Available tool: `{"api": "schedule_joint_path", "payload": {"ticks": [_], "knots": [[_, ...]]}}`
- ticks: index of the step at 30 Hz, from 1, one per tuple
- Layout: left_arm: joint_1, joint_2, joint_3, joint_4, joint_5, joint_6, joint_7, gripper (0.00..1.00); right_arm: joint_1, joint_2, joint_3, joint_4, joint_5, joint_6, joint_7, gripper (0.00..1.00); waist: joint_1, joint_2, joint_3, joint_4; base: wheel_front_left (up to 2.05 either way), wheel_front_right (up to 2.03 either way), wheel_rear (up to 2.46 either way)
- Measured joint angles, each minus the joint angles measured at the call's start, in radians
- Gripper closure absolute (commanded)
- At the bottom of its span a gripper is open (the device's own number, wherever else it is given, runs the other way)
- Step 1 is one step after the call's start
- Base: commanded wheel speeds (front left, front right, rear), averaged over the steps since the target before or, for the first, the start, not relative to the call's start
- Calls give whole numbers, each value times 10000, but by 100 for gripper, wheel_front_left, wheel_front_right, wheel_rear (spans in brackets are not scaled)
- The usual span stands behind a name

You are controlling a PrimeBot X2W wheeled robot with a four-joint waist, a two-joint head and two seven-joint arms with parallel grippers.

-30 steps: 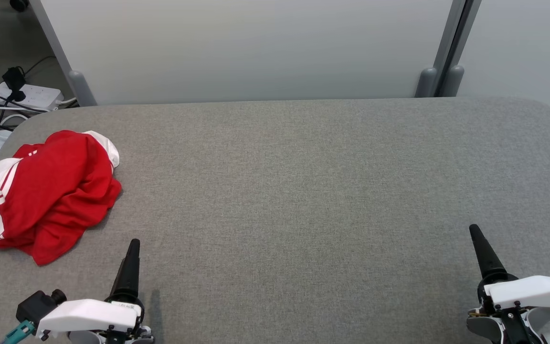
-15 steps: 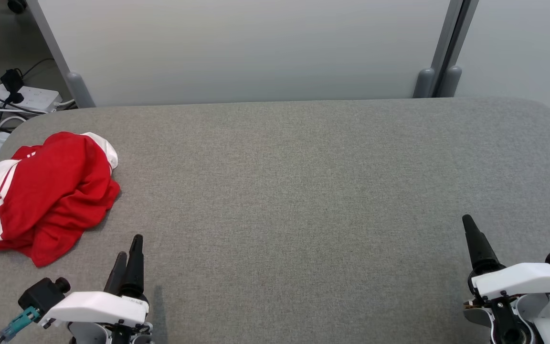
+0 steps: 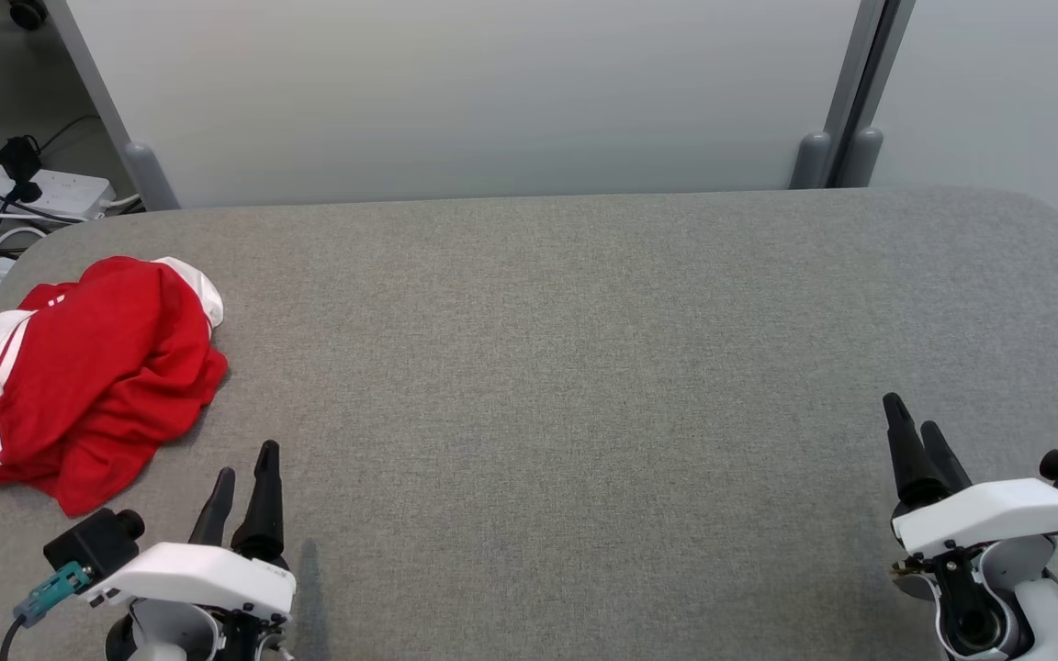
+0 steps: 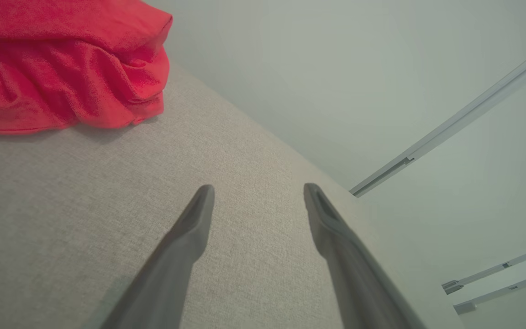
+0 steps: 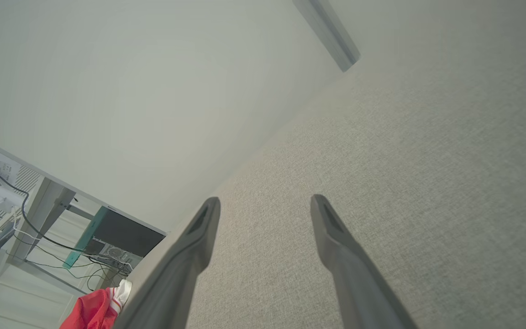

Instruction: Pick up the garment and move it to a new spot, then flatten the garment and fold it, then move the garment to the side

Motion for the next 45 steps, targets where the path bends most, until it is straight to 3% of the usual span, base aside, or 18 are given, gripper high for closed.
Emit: {"api": "schedule_joint_path", "payload": {"ticks": [21,45], "knots": [[-490,65,-109,35,3072,336,-621,0,-824,-268,270,571,-2504,0,-617,0,0,0,-12,23,0,0,0],[-917,297,-226,282,5837,570,-1290,0,-1655,-366,385,1168,-5102,0,-1275,0,0,0,2,-8,0,0,0]]}}
